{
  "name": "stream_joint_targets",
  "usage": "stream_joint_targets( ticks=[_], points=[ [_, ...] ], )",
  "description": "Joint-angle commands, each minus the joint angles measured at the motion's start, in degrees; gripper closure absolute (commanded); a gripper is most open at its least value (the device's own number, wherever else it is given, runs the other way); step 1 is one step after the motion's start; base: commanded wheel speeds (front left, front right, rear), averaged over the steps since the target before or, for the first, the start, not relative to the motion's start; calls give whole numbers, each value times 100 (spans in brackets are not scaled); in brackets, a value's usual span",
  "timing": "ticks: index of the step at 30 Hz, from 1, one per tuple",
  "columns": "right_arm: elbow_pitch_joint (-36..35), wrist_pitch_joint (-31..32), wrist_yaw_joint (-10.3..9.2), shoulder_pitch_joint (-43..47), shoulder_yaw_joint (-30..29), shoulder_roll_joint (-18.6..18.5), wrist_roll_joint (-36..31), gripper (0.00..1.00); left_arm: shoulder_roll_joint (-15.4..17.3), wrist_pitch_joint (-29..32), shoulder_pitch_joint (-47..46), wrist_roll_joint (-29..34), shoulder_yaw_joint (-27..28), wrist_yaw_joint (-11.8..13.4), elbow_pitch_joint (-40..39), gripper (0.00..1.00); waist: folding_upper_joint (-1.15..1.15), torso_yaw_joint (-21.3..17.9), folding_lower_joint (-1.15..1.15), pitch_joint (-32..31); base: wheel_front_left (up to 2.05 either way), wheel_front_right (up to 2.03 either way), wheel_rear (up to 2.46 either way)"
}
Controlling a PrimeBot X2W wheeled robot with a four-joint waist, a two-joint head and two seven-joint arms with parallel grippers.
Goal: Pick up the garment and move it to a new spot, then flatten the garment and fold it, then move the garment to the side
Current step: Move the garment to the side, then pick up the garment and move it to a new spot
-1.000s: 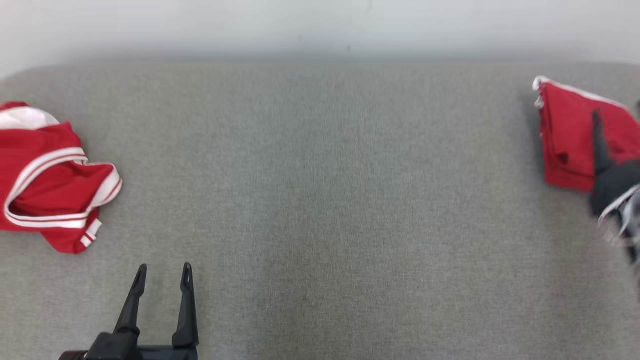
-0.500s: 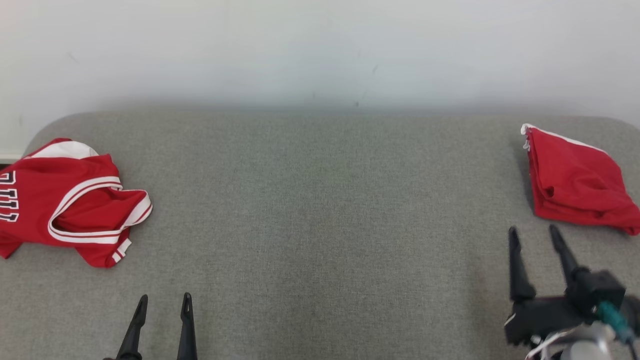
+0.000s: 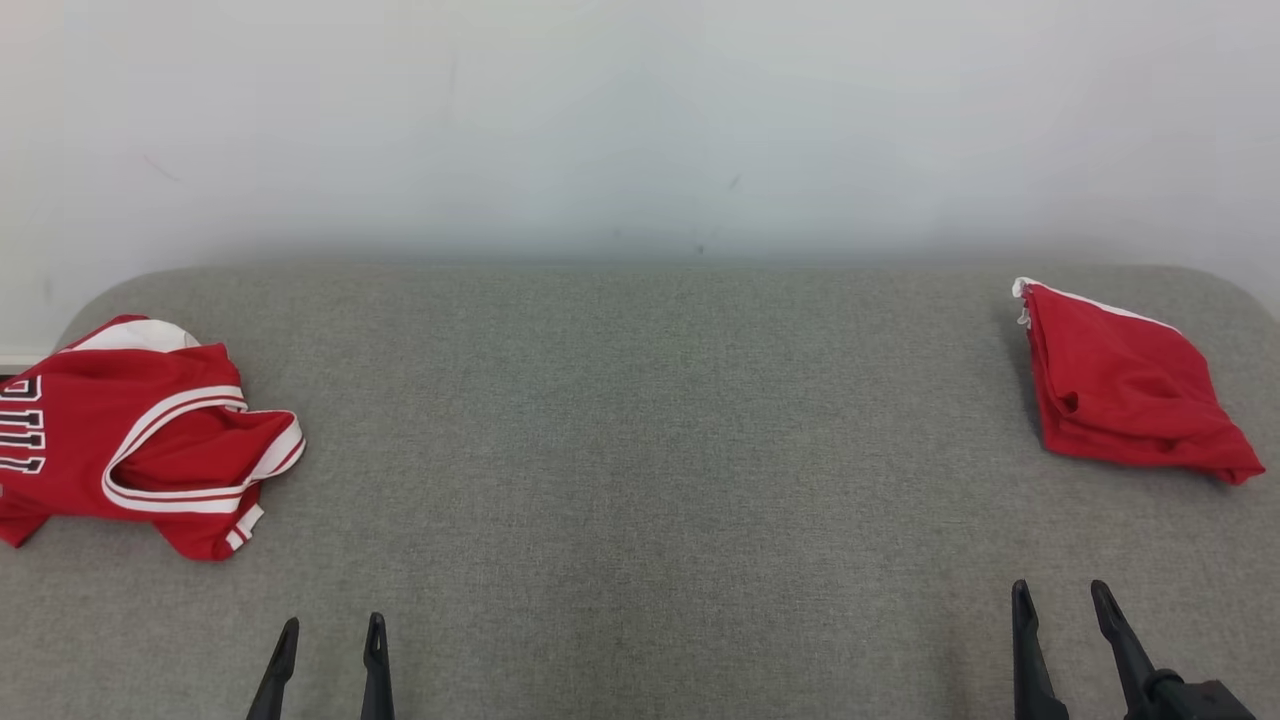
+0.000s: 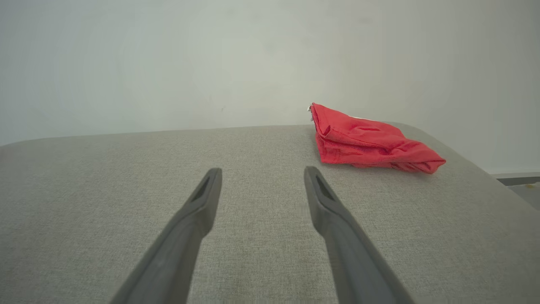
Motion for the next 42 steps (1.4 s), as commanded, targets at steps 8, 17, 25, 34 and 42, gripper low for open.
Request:
stream_joint_targets(
  ticks=[8,17,25,34,42],
  points=[
    [-2,-6,-10,121,73,12,125,0,5,-14,42,57,-24,30,86,0,1,-58,1,-43,0,0,0],
    [26,-6,-10,125,104,12,156,0,5,-14,48,59,-37,66,123,0,1,-63,1,-74,0,0,0],
    [46,-6,-10,115,108,12,186,0,5,-14,2,64,-2,66,128,0,1,-79,1,-64,0,0,0],
    [67,-6,-10,126,116,11,190,0,5,-14,21,73,52,51,133,0,1,-65,1,-55,0,0,0],
    [66,-6,-10,158,138,12,175,0,5,-14,15,85,71,88,189,0,1,4,1,-42,0,0,0]
  ],
)
